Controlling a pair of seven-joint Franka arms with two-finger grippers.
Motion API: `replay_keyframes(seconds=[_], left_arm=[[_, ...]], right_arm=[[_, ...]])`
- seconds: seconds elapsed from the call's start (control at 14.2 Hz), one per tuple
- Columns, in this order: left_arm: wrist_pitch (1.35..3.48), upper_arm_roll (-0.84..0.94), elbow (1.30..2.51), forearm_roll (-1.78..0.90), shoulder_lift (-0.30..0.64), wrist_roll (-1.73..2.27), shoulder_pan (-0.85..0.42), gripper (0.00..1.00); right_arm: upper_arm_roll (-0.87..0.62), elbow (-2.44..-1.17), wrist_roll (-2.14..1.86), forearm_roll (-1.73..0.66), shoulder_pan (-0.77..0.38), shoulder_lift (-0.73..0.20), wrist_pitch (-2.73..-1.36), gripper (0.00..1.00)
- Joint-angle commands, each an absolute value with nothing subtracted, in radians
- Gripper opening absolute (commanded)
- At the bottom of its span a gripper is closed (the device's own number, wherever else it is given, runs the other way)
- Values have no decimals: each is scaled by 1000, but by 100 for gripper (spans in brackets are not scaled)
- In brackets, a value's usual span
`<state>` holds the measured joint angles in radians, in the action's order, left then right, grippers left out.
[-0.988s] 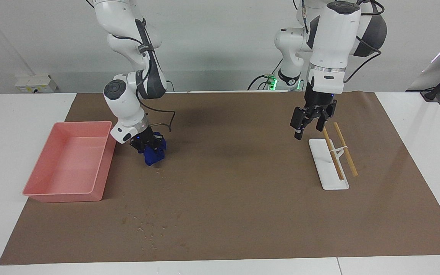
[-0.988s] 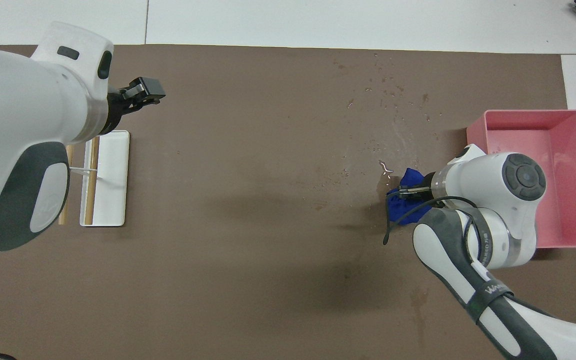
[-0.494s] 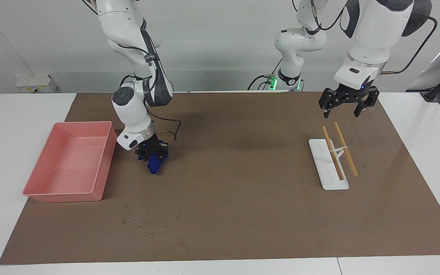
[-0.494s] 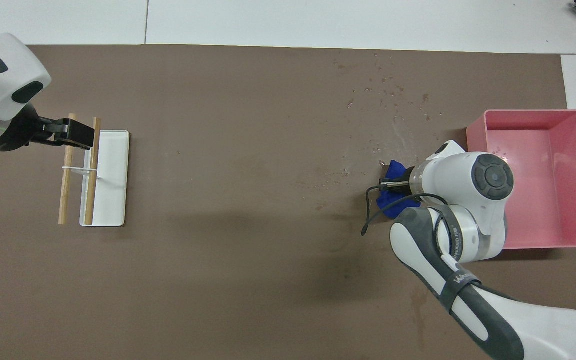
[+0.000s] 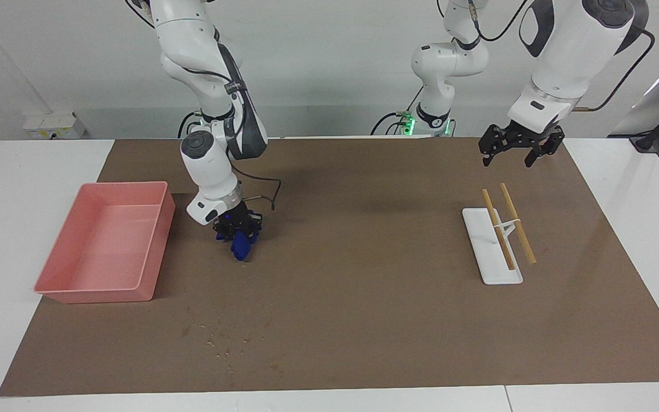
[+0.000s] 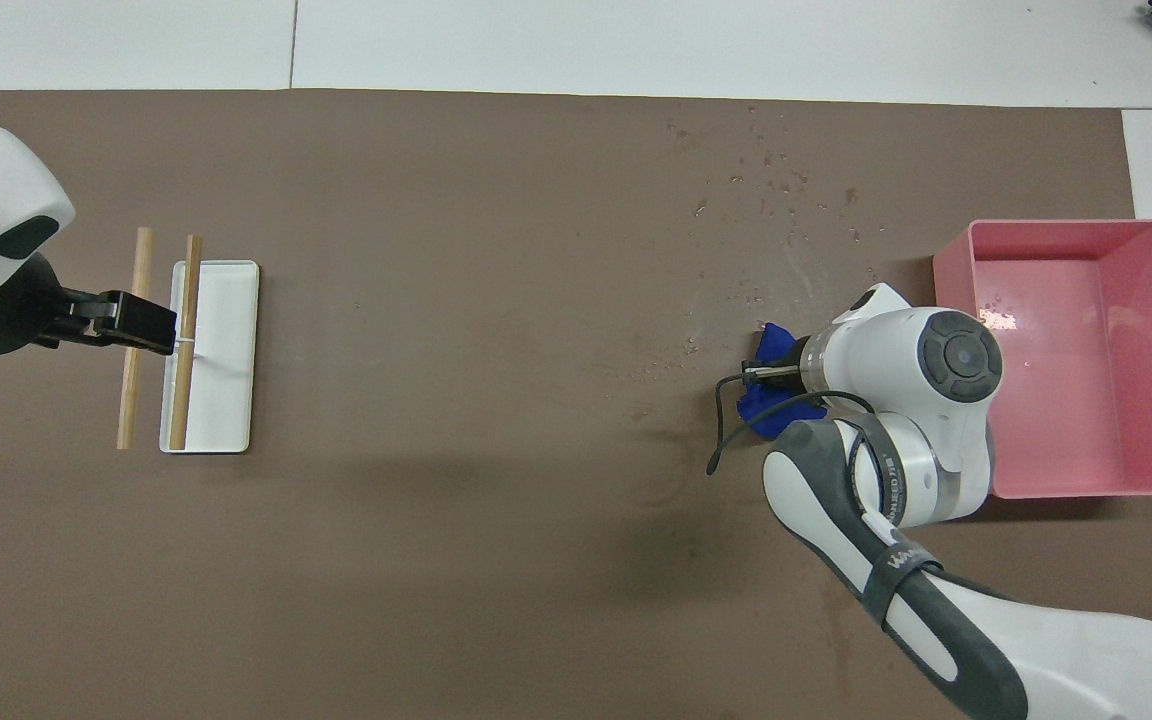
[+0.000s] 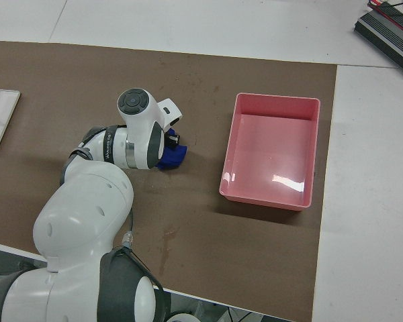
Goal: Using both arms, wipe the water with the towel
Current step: 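Wipe the wet spot with the cloth while the left gripper withdraws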
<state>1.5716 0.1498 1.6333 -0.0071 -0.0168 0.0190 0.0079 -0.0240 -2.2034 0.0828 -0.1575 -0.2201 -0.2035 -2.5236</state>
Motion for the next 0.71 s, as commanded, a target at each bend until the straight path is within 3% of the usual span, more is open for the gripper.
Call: replay_keyframes(seconds=[0.0,0.21,0.64], left_arm=[[1471,146,1560,-32,-5,2,28,100],[1503,144,1575,-35,-9,2,28,100],[1523,149,1612,-35,-23,11,14,100]], right_arm=[[-26,-2204,12,-137,-187,-255,-2549,0],[-26,-2186,9,-137,-183,-291,-2615,0],[-26,-2022,12,-135,-199,-383,-2620,0]])
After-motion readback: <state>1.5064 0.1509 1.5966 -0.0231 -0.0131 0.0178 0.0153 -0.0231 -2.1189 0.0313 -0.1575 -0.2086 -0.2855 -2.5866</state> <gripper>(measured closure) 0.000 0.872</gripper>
